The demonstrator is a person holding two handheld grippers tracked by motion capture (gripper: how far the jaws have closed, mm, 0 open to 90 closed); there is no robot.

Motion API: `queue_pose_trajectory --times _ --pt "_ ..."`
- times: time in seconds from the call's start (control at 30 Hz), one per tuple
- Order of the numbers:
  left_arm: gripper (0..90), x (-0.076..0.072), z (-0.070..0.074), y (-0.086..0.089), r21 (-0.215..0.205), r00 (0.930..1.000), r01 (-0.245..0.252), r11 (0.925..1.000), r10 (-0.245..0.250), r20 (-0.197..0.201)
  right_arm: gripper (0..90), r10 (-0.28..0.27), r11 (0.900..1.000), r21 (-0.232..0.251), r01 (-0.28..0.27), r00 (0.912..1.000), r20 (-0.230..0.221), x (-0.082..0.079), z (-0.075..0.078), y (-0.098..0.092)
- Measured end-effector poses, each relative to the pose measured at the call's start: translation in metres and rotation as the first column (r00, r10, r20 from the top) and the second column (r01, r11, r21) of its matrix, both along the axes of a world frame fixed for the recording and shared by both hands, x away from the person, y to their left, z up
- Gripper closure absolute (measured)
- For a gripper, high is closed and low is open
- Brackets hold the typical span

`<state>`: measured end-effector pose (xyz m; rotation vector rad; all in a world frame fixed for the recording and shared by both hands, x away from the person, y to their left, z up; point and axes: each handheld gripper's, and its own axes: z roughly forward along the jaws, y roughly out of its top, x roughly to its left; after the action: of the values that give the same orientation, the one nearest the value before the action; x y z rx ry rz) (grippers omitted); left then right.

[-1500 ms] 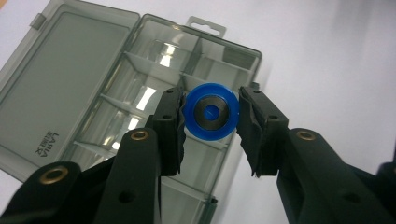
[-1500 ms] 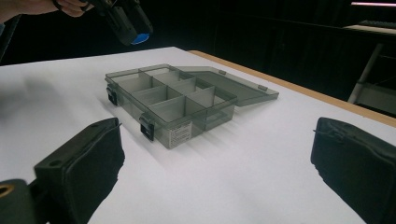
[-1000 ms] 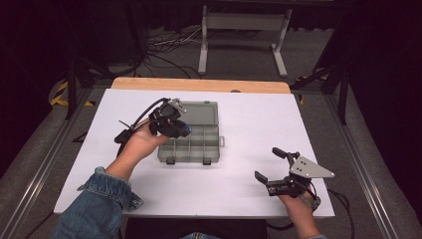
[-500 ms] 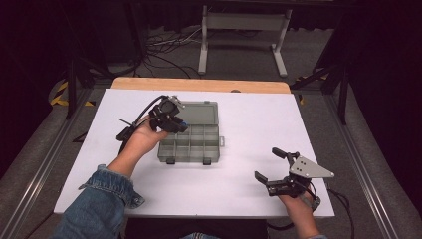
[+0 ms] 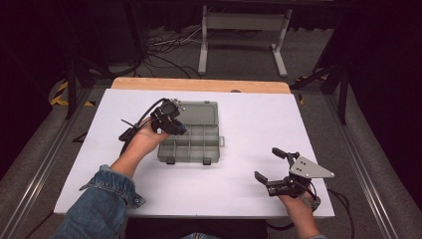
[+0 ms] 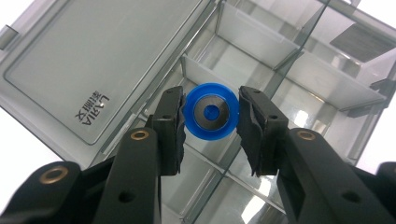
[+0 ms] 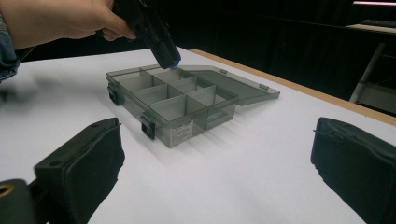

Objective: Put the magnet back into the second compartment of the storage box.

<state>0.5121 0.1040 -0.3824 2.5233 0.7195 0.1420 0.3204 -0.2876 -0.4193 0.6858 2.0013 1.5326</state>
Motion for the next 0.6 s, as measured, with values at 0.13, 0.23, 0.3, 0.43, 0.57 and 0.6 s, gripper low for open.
queue_pose_trajectory --times 0.13,0.23,0.3,0.43,0.57,0.6 --pt "62.4 0.002 -0.003 -0.001 0.004 1.0 0.0 1.0 0.0 -0.004 3.0 0.001 1.0 -0.001 -0.001 1.0 0.0 0.0 0.0 0.0" --pt "62.4 0.003 -0.006 -0.003 0.015 0.9999 -0.003 0.9999 0.004 -0.014 3.0 0.002 1.0 0.001 -0.002 1.0 0.0 0.0 0.0 0.0" --pt "62.4 0.005 -0.007 -0.004 0.015 0.9998 0.001 0.9999 -0.001 -0.019 3.0 0.002 1.0 0.0 -0.002 1.0 0.0 0.0 0.0 0.0" --pt "62.3 0.006 -0.011 -0.006 0.022 0.9995 -0.001 0.9998 0.002 -0.031 3.0 0.001 1.0 0.001 -0.001 1.0 -0.004 0.0 0.0 0.0" --pt "62.3 0.009 -0.014 -0.007 0.033 0.9992 -0.001 0.9995 0.003 -0.04 3.0 0.002 1.0 0.003 -0.002 1.0 -0.004 0.0 0.0 0.0" --pt "62.3 0.009 -0.015 -0.007 0.033 0.9991 -0.002 0.9994 0.003 -0.043 3.0 0.002 1.0 0.003 -0.002 1.0 -0.004 0.0 0.0 0.0"
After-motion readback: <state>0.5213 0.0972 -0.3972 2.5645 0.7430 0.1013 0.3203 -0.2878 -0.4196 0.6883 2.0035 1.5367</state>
